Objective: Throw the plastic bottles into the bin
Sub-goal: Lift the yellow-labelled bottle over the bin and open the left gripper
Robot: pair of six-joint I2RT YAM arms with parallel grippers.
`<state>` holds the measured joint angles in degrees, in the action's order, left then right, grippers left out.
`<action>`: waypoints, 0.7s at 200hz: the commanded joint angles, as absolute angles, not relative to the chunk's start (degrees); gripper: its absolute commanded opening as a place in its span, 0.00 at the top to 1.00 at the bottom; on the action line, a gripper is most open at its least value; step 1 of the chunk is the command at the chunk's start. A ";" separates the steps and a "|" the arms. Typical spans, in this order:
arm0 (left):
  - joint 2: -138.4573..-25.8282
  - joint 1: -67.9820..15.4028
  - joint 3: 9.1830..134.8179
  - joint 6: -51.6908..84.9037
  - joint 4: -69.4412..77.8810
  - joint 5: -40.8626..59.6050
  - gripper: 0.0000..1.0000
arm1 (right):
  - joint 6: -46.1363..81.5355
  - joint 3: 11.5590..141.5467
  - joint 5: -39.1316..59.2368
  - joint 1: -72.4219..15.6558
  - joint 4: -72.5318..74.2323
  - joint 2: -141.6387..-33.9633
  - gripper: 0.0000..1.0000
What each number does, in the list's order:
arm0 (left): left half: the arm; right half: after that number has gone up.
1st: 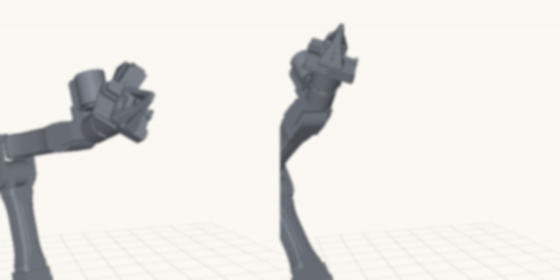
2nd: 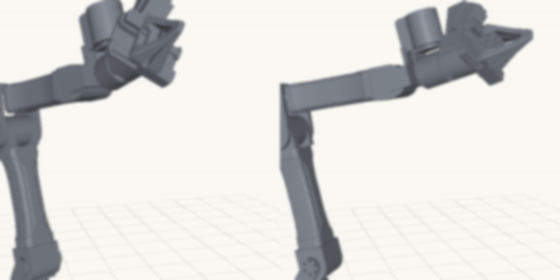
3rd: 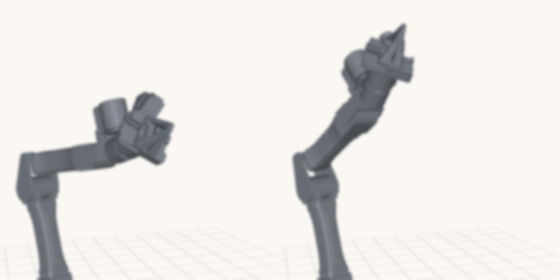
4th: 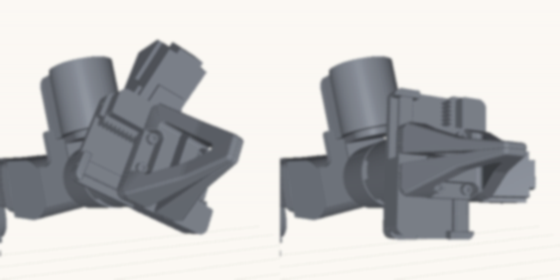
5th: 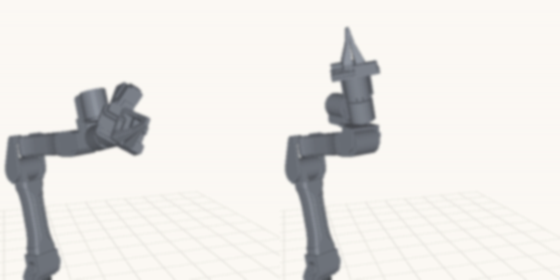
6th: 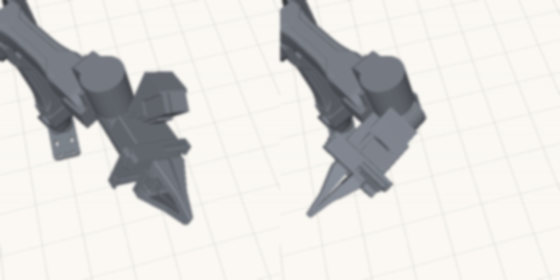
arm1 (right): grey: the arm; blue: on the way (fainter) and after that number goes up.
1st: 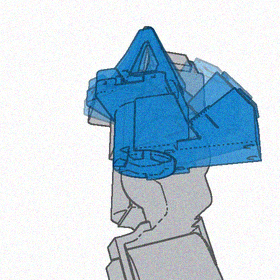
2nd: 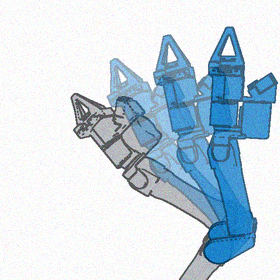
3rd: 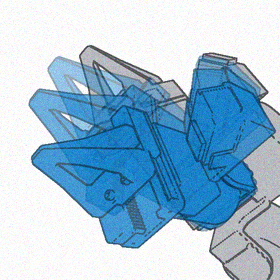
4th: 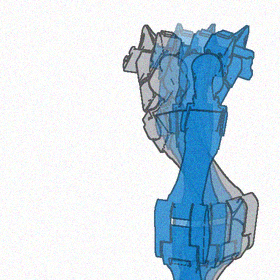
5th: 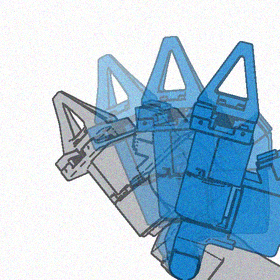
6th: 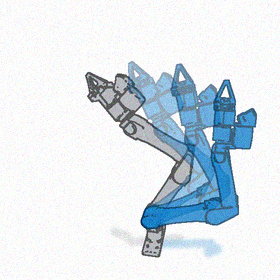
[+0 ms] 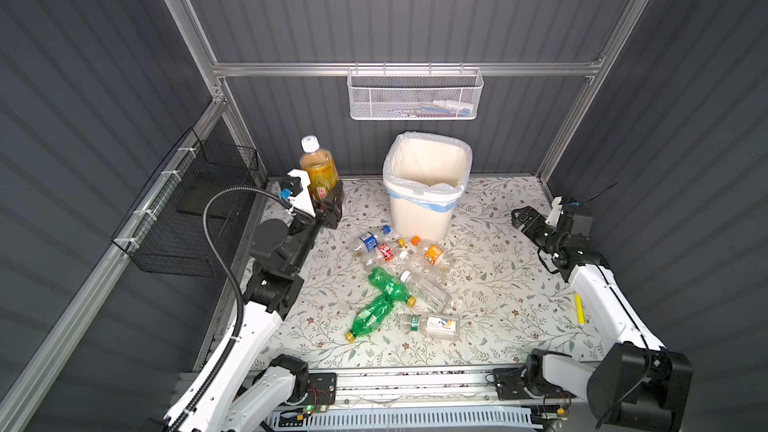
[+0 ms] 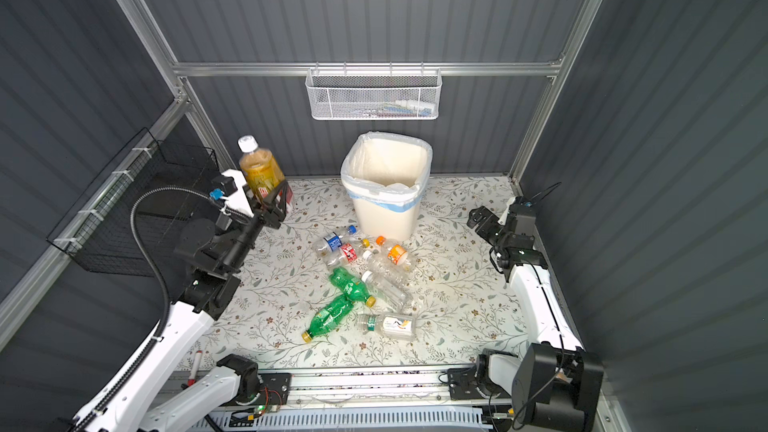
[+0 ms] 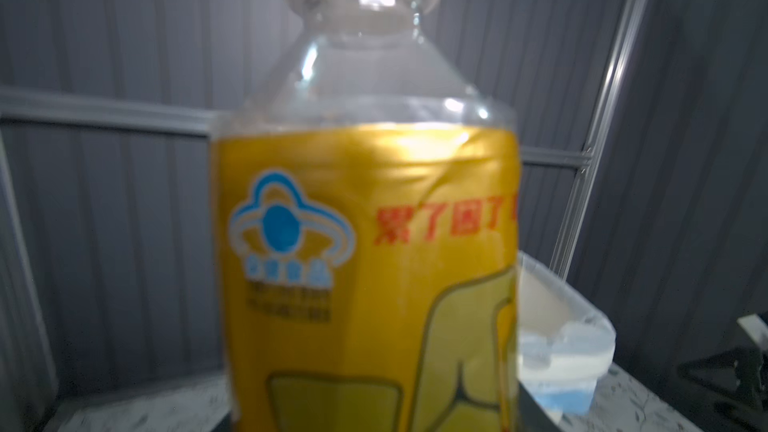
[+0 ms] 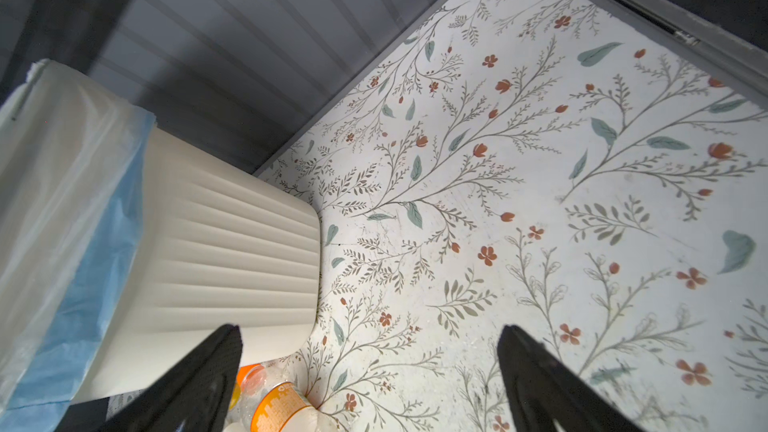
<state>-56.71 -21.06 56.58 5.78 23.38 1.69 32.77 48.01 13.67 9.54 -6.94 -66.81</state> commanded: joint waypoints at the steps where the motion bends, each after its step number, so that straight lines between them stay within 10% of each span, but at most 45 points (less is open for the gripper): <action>1: -67.76 -21.18 72.05 7.74 33.34 14.22 0.36 | 33.31 47.62 14.61 8.71 -5.14 -65.01 0.02; 53: -108.68 -24.01 136.10 12.55 -17.68 24.40 0.00 | 26.20 52.62 11.97 0.86 -13.48 -66.05 0.02; 140: -84.44 -15.78 101.66 13.36 -4.74 9.42 0.00 | 14.23 57.02 14.99 -7.42 -28.80 -67.57 0.01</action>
<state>-91.02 -18.94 107.79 12.64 -4.82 12.34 20.25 55.77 12.80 -5.37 -20.84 -68.99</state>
